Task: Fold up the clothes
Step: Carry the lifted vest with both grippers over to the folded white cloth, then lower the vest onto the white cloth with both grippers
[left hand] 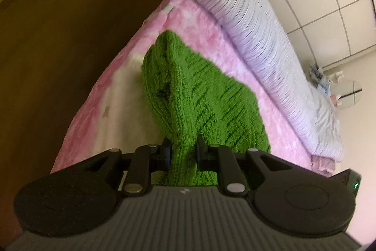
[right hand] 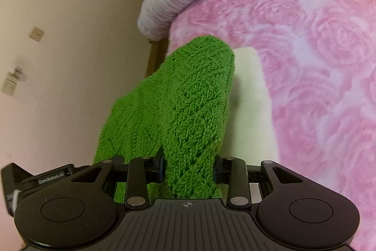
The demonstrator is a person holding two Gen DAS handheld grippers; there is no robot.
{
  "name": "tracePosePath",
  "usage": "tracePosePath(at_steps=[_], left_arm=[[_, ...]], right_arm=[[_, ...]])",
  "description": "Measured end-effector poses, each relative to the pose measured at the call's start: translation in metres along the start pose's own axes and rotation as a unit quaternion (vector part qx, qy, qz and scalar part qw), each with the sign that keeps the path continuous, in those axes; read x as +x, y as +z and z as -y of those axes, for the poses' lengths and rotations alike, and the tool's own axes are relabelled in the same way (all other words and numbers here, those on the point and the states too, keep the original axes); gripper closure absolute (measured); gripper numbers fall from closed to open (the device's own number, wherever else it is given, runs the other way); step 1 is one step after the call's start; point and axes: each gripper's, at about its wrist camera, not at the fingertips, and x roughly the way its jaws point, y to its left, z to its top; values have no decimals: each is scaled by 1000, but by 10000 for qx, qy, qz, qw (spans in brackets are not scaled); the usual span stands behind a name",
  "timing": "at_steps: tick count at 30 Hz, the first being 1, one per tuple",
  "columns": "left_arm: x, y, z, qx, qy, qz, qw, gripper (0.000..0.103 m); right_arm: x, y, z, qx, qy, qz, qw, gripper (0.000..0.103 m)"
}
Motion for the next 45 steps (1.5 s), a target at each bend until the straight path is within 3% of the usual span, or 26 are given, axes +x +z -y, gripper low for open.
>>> tracePosePath(at_steps=[2,6,10,15,18,19,20,21,22,26,27,31,32,33,36,39,42,45], left_arm=[[9,-2,-7,-54,47,-47,10000,84],[-1,-3,-13,-302,38,-41,9995,81],[-30,-23,-15,-435,92,-12,9990,80],[-58,-70,-26,-1016,-98,-179,9946,76],[-58,-95,-32,-1247,-106,-294,9917,71],[-54,-99,-34,-1316,-118,-338,9907,72],[-51,-103,-35,-1384,-131,-379,9896,75],[-49,-105,-36,-1425,-225,-342,9889,86],[-49,-104,-34,-1337,-218,-309,9903,90],[-62,-98,-19,-634,-14,-134,9979,92],[-67,-97,-16,-497,-2,-92,9987,92],[-71,-100,-12,-228,242,-161,9993,91],[-72,-101,-10,-162,345,-171,9991,90],[-73,-102,-7,-97,448,-180,9988,90],[-76,-105,1,101,758,-209,9969,91],[-91,-97,28,840,1387,-174,9866,100],[-105,-86,49,1619,1610,45,9736,102],[-94,-79,58,1981,1564,49,9676,103]], right_arm=[[10,-1,5,2,-277,-105,9996,60],[-1,-3,11,102,-271,-159,9995,50],[-29,-9,14,40,-220,-219,9995,49],[-58,-40,19,295,44,-596,9978,49],[-52,-58,25,468,-7,-786,9958,49],[-49,-64,27,526,-26,-848,9950,49],[-47,-66,30,629,-7,-823,9946,57],[-45,-67,29,619,-14,-820,9947,62],[-43,-67,28,599,-24,-819,9948,75],[-51,-72,15,502,55,-803,9955,84],[-54,-74,11,487,94,-791,9956,84],[-38,-81,6,127,-586,-806,9949,81],[-34,-83,5,35,-760,-809,9938,75],[-32,-83,1,-166,-914,-825,9923,69],[-43,-83,-23,-879,-1284,-743,9850,67],[-59,-83,-43,-1367,-1622,-604,9754,67],[-72,-81,-57,-1627,-1752,-410,9701,67],[-66,-82,-69,-1920,-1833,-393,9633,68]])
